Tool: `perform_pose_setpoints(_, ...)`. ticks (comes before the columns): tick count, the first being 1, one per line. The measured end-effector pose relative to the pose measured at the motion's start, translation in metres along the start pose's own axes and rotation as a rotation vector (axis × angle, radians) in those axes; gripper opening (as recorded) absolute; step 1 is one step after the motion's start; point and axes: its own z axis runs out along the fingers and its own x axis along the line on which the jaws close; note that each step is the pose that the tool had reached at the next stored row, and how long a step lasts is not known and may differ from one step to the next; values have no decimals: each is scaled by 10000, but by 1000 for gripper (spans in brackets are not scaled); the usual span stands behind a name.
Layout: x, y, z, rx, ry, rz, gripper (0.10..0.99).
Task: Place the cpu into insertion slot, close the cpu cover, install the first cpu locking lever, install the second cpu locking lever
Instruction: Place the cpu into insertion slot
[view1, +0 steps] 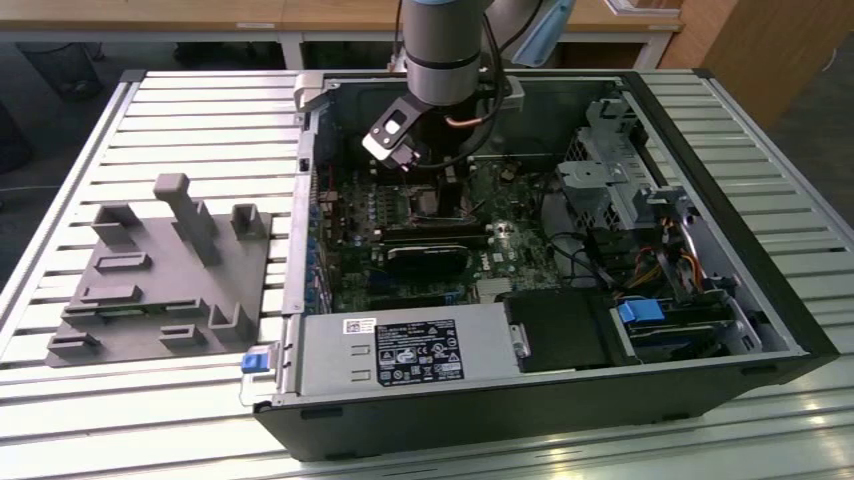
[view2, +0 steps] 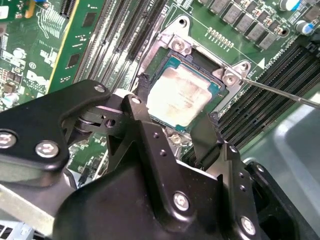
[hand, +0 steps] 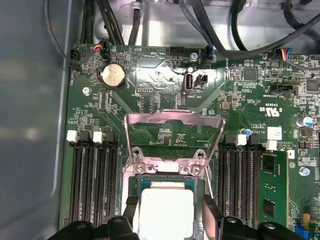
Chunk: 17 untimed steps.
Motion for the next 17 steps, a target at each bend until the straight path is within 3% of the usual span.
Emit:
perform_pose_setpoints(4, -15, 3, -40, 1, 0, -21, 596)
perform_pose_setpoints(6, -26, 3, -53, -1, 3, -21, 475)
perform_pose_setpoints(7, -32, 4, -58, 0, 3, -20, 475)
perform_pose_setpoints(9, -45, 4, -68, 2, 0, -21, 357)
perform_pose_setpoints(10, -50, 5, -75, 3, -1, -21, 357)
perform_pose_setpoints(12, -60, 6, -88, 12, 0, -21, 243)
perform_pose_setpoints(13, -64, 8, -96, 24, 1, -20, 243)
perform_pose_setpoints(15, -67, 10, -111, 38, 1, -20, 125)
perform_pose_setpoints(17, -67, 12, -131, 45, 2, -20, 106)
